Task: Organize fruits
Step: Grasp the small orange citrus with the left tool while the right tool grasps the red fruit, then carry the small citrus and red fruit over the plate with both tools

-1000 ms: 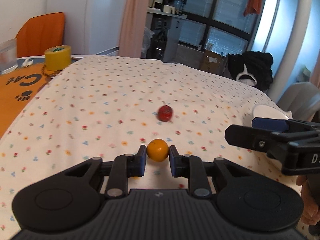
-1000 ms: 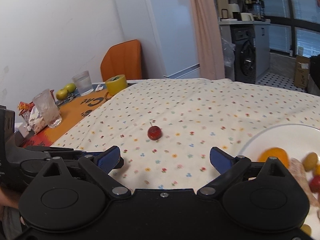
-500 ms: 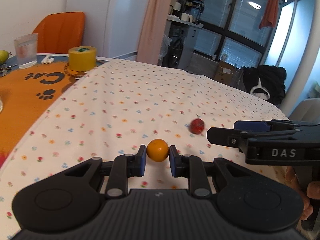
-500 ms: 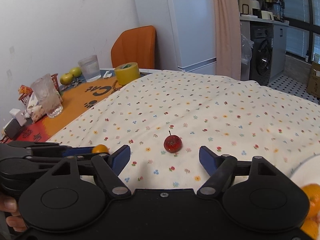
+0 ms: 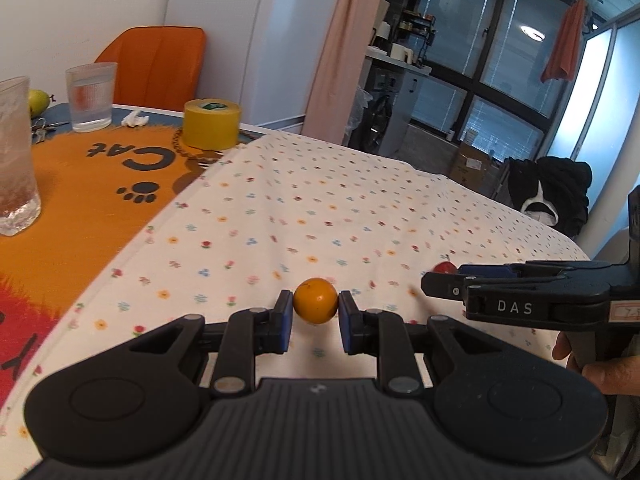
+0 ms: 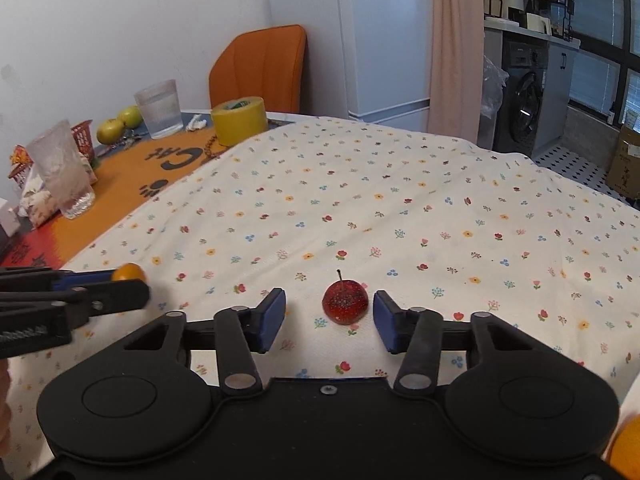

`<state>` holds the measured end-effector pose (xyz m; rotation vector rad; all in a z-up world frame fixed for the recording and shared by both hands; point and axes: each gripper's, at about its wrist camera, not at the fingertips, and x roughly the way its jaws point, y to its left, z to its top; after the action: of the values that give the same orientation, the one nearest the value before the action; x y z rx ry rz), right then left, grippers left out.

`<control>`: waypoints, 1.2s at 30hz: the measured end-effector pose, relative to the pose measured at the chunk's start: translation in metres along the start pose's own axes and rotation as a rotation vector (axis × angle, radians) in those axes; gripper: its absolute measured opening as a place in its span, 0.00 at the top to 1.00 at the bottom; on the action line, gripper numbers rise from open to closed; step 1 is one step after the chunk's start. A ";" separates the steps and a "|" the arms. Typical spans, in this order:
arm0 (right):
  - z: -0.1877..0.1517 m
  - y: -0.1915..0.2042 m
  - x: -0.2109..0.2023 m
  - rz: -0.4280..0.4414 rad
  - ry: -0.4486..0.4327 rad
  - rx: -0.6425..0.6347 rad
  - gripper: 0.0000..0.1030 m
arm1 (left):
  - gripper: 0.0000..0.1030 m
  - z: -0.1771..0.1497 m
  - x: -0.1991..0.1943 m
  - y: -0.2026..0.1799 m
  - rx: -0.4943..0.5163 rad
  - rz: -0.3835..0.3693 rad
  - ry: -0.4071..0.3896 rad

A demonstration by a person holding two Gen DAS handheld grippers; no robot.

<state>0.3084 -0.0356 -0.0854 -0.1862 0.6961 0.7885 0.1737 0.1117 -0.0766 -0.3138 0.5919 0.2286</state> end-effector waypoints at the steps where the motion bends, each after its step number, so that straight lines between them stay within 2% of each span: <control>1: 0.000 0.000 0.003 -0.002 0.007 -0.001 0.61 | 0.79 0.000 0.000 0.002 -0.003 0.002 -0.001; 4: 0.000 0.002 0.006 -0.026 0.004 -0.026 0.70 | 0.79 -0.001 -0.001 0.005 -0.009 0.002 0.001; 5: 0.000 0.003 0.005 -0.030 0.006 -0.030 0.76 | 0.79 -0.001 -0.002 0.006 -0.011 0.001 0.001; 19: -0.011 0.005 -0.033 -0.027 -0.025 -0.011 0.77 | 0.79 -0.004 -0.014 -0.011 0.007 -0.040 -0.013; 36: -0.034 -0.019 -0.111 -0.074 -0.115 0.057 0.77 | 0.79 -0.009 -0.035 -0.068 0.101 -0.133 -0.034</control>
<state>0.2494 -0.1278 -0.0431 -0.1138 0.5990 0.7020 0.1607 0.0413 -0.0485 -0.2501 0.5452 0.0750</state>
